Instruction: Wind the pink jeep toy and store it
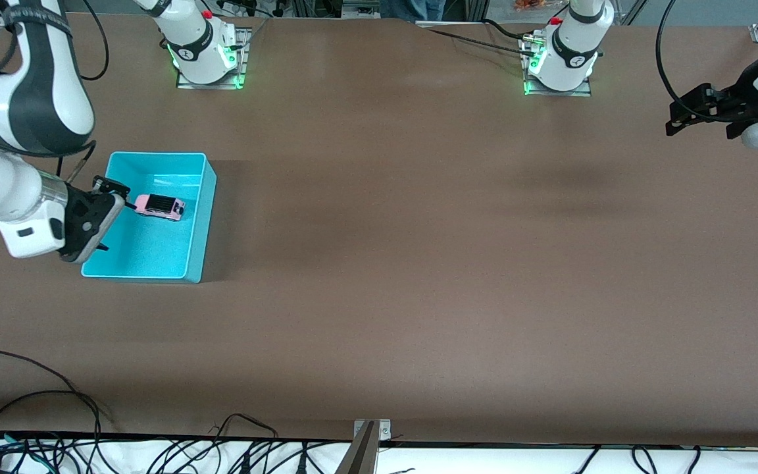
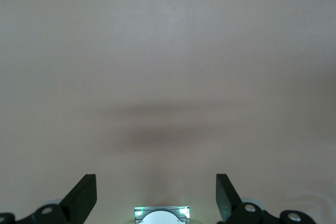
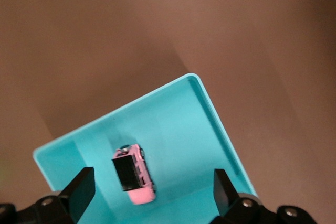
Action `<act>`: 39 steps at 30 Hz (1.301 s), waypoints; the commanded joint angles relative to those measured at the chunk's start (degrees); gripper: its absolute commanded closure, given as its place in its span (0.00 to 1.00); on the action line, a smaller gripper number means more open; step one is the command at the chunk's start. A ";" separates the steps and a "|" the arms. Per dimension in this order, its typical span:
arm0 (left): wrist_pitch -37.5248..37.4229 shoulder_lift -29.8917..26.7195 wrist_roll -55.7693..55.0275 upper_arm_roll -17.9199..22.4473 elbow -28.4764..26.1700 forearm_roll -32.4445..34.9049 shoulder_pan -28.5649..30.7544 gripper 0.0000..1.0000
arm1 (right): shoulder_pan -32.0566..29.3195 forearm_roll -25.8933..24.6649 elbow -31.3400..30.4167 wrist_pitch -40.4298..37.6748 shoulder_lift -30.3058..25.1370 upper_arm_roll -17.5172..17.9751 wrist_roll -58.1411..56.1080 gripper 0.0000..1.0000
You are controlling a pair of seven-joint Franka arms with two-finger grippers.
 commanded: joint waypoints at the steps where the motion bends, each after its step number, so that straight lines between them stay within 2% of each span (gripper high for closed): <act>1: 0.17 -0.55 0.98 0.29 -0.43 -1.56 0.35 0.00 | 0.60 0.81 5.91 -5.92 0.95 0.43 18.45 0.00; 7: 0.17 -0.55 0.98 0.29 -0.43 -1.56 0.35 0.00 | 2.19 0.81 10.83 -7.77 0.95 0.52 35.94 0.00; 16: -0.01 -0.55 1.07 0.29 -0.52 -1.56 0.35 0.00 | 3.15 -0.16 13.38 -7.86 0.42 0.52 49.23 0.00; 39: -0.09 -0.55 1.07 0.29 -0.43 -1.56 0.44 0.00 | 2.63 -0.16 13.56 -10.23 -0.02 -0.36 53.45 0.00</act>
